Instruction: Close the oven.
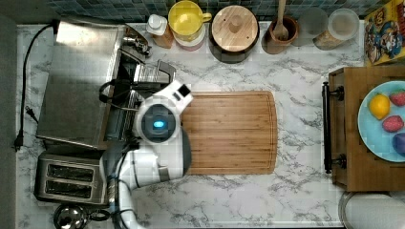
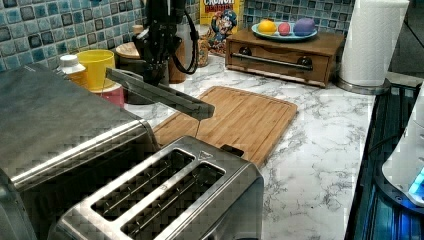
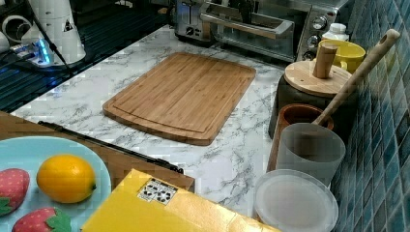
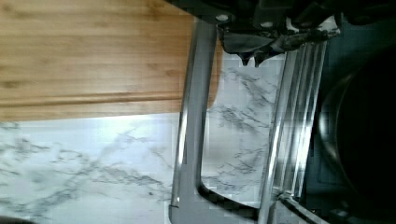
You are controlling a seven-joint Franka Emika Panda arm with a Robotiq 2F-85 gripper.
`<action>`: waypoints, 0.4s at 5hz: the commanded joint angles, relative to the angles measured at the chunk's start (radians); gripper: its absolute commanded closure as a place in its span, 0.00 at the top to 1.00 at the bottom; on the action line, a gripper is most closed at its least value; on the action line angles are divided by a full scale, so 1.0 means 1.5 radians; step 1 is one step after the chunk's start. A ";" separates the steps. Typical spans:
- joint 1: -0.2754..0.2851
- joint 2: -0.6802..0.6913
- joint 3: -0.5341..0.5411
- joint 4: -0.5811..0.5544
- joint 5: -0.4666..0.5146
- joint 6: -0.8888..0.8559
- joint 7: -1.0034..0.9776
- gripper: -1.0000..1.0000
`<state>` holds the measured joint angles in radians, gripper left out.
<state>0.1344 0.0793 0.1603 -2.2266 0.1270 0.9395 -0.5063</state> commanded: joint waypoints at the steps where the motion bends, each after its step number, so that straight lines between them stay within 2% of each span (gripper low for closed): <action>1: 0.079 0.034 0.057 0.205 -0.090 -0.120 0.210 0.00; 2: 0.092 0.079 0.056 0.265 -0.182 -0.200 0.292 0.00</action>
<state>0.2231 0.1554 0.2139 -1.9912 -0.1235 0.6636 -0.1548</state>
